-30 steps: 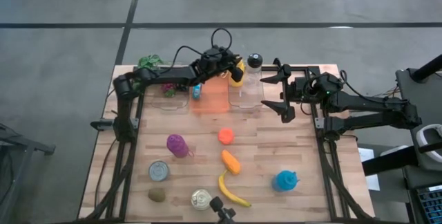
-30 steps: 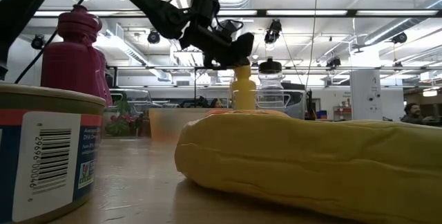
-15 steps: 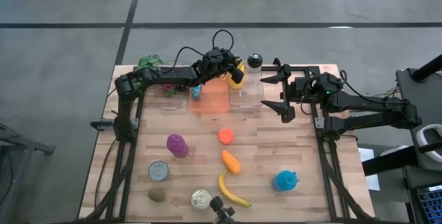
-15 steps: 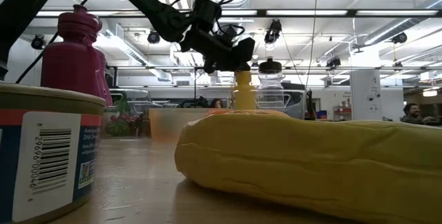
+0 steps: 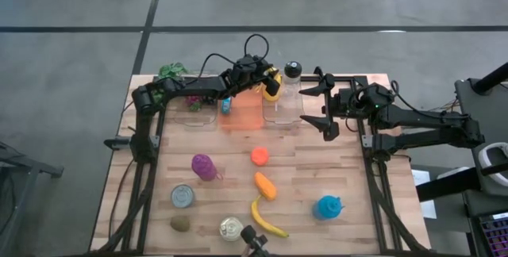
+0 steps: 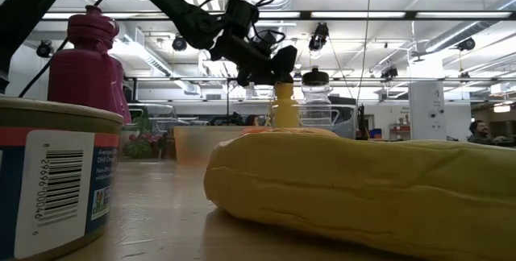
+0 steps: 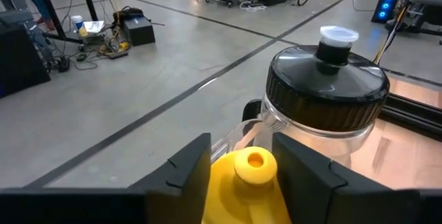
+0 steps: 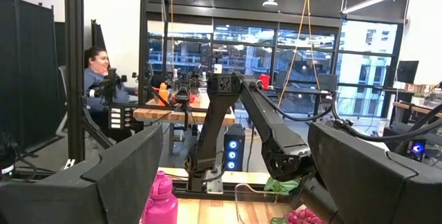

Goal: Pick & Place Food Item
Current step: Put the yellow water bottle into the right transparent bin, then move the violet water bottle to the center of the table

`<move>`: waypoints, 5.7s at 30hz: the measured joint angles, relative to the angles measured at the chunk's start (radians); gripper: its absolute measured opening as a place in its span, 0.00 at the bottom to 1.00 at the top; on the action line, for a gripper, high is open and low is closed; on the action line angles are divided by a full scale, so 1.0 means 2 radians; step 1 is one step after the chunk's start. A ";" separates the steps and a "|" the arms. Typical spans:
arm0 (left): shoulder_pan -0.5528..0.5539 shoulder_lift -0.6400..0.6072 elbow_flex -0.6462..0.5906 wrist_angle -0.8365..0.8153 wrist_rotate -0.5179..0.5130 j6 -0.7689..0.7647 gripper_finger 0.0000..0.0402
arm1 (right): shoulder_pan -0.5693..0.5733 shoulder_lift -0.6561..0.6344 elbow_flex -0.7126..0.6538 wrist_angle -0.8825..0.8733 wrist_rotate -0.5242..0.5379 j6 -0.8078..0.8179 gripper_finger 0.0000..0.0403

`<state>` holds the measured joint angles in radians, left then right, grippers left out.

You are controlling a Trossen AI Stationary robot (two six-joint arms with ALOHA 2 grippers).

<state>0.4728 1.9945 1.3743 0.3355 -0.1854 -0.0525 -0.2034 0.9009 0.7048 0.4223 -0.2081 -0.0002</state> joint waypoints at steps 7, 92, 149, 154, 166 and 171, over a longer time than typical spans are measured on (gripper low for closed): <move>0.000 0.000 0.000 0.000 -0.005 0.000 0.49 | 0.000 0.000 0.000 0.000 0.000 0.000 0.89; -0.456 -0.329 0.001 -0.637 0.001 -0.562 0.58 | 0.000 -0.002 0.000 -0.105 -0.006 -0.005 0.89; -0.485 -0.329 -0.201 -0.730 0.014 -0.654 0.58 | 0.000 -0.002 0.000 -0.104 0.000 -0.005 0.89; -0.485 -0.329 -0.201 -0.725 -0.019 -0.653 0.56 | 0.000 -0.002 0.000 -0.104 0.000 -0.007 0.89; -0.470 -0.331 -0.255 -0.607 -0.066 -0.600 0.56 | 0.000 -0.002 0.000 -0.104 0.000 -0.011 0.89; -0.461 -0.329 -0.258 -0.608 -0.108 -0.565 0.55 | 0.000 -0.002 0.000 -0.104 0.000 -0.010 0.89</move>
<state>-0.4490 1.3373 0.8574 -0.8801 -0.4016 -1.1828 -0.2032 0.8978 0.7048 0.2134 -0.2085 -0.0208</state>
